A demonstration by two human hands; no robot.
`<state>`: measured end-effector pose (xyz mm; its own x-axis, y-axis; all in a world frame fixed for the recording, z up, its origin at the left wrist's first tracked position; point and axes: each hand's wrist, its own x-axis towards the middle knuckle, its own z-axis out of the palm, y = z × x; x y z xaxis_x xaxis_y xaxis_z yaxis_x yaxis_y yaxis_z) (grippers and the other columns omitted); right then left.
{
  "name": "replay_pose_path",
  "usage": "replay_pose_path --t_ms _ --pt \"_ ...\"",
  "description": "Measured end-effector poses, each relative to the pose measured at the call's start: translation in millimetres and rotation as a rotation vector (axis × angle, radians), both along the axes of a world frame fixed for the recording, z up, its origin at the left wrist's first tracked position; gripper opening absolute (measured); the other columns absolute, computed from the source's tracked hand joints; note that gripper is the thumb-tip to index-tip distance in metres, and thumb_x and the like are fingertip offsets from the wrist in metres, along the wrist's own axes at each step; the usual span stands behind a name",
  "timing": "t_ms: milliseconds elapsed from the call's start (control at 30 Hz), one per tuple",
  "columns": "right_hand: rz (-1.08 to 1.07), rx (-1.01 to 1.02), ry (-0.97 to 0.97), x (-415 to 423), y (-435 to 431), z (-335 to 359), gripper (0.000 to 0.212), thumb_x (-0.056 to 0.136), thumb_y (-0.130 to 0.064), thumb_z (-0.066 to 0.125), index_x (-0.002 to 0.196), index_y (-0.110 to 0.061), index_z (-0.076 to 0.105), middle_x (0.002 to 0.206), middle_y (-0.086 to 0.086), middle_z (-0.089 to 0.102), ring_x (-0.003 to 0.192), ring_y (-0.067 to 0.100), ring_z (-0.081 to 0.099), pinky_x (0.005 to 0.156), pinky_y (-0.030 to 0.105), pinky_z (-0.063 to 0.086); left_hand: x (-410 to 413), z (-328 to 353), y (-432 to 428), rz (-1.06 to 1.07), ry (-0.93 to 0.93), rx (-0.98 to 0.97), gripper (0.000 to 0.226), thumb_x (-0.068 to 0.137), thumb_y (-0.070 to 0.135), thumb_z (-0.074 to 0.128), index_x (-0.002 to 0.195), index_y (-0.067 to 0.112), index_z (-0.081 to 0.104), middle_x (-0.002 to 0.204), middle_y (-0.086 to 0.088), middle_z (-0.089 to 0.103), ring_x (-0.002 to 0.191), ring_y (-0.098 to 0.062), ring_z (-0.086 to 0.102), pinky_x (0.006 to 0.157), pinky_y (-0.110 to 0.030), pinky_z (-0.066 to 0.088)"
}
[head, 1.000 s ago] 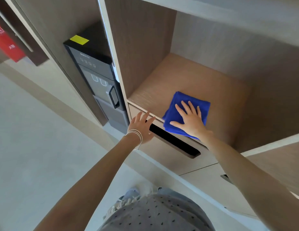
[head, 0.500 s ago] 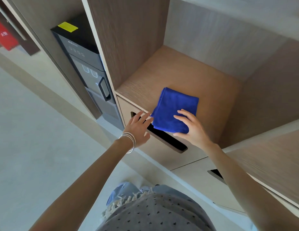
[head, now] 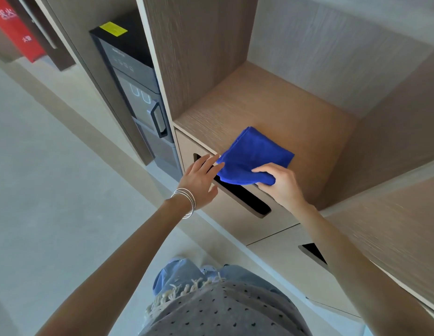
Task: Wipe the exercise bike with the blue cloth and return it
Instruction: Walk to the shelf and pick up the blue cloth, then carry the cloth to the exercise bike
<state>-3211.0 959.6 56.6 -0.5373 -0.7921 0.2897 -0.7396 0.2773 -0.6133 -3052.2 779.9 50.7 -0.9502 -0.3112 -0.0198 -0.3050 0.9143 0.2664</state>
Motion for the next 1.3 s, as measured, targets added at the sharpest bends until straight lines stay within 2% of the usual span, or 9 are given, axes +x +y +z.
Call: replay_pose_path --t_ms 133,333,433,533,600,667,800,1133,1300 --pt "0.035 0.057 -0.100 17 -15 6 0.032 0.069 -0.001 0.071 0.097 -0.016 0.070 0.091 -0.012 0.071 0.085 0.008 0.065 0.077 0.020 0.049 15 0 -1 0.062 -0.018 0.027 0.065 0.087 0.026 0.054 0.145 0.022 0.025 0.156 -0.001 0.020 0.145 -0.023 0.013 0.116 -0.039 0.017" --pt "0.259 0.192 -0.251 44 -46 19 0.036 0.073 -0.001 0.068 0.105 -0.018 0.069 0.085 -0.028 0.062 0.081 -0.017 0.057 0.071 -0.001 0.037 70 -2 -9 0.253 -0.059 0.079 0.068 0.085 0.027 0.057 0.145 0.026 0.025 0.156 0.002 0.019 0.145 -0.022 0.012 0.116 -0.039 0.018" --pt "0.340 0.259 -0.305 66 -70 22 0.035 0.075 -0.005 0.067 0.104 -0.025 0.069 0.083 -0.022 0.067 0.079 -0.009 0.060 0.073 0.004 0.042 110 -4 -14 0.371 -0.117 0.095 0.069 0.085 0.031 0.056 0.145 0.027 0.023 0.157 0.003 0.018 0.145 -0.022 0.011 0.116 -0.039 0.017" --pt "0.421 0.315 -0.358 92 -94 18 0.035 0.072 -0.002 0.065 0.099 -0.025 0.070 0.079 -0.020 0.067 0.074 -0.009 0.060 0.065 0.005 0.043 153 -7 -15 0.490 -0.173 0.123 0.070 0.085 0.032 0.056 0.146 0.026 0.022 0.157 0.003 0.017 0.145 -0.022 0.011 0.117 -0.037 0.017" --pt "0.516 0.355 -0.378 115 -108 13 0.033 0.071 0.002 0.066 0.096 -0.019 0.070 0.085 -0.010 0.071 0.078 0.001 0.063 0.069 0.017 0.049 184 -11 -14 0.580 -0.190 0.147 0.069 0.086 0.034 0.055 0.146 0.026 0.023 0.157 0.004 0.018 0.145 -0.021 0.012 0.117 -0.037 0.016" --pt "0.622 0.400 -0.397 146 -123 7 0.031 0.071 0.001 0.068 0.096 -0.017 0.070 0.089 -0.004 0.072 0.081 0.007 0.064 0.074 0.021 0.050 218 -16 -10 0.683 -0.199 0.185 0.068 0.087 0.037 0.053 0.146 0.026 0.023 0.155 0.003 0.022 0.144 -0.022 0.015 0.116 -0.038 0.018" --pt "0.799 0.481 -0.393 209 -151 -2 0.031 0.071 -0.003 0.066 0.095 -0.022 0.070 0.089 -0.008 0.072 0.081 0.006 0.063 0.074 0.017 0.047 285 -24 2 0.857 -0.238 0.239 0.068 0.086 0.037 0.054 0.146 0.027 0.023 0.152 0.004 0.030 0.139 -0.019 0.025 0.112 -0.036 0.025" --pt "1.073 0.572 -0.246 396 -221 -7 0.037 0.068 0.004 0.061 0.095 -0.019 0.070 0.088 -0.009 0.069 0.081 0.016 0.062 0.076 0.029 0.048 487 -32 37 1.247 -0.271 0.302 0.068 0.085 0.041 0.053 0.145 0.026 0.024 0.150 0.002 0.033 0.138 -0.020 0.028 0.110 -0.037 0.028" --pt "1.220 0.571 -0.220 505 -239 -8 0.037 0.067 0.002 0.062 0.088 -0.028 0.069 0.083 -0.023 0.067 0.074 -0.001 0.060 0.073 0.021 0.048 584 -33 50 1.384 -0.317 0.308 0.068 0.086 0.042 0.052 0.145 0.027 0.023 0.150 0.001 0.031 0.139 -0.022 0.026 0.110 -0.037 0.027"
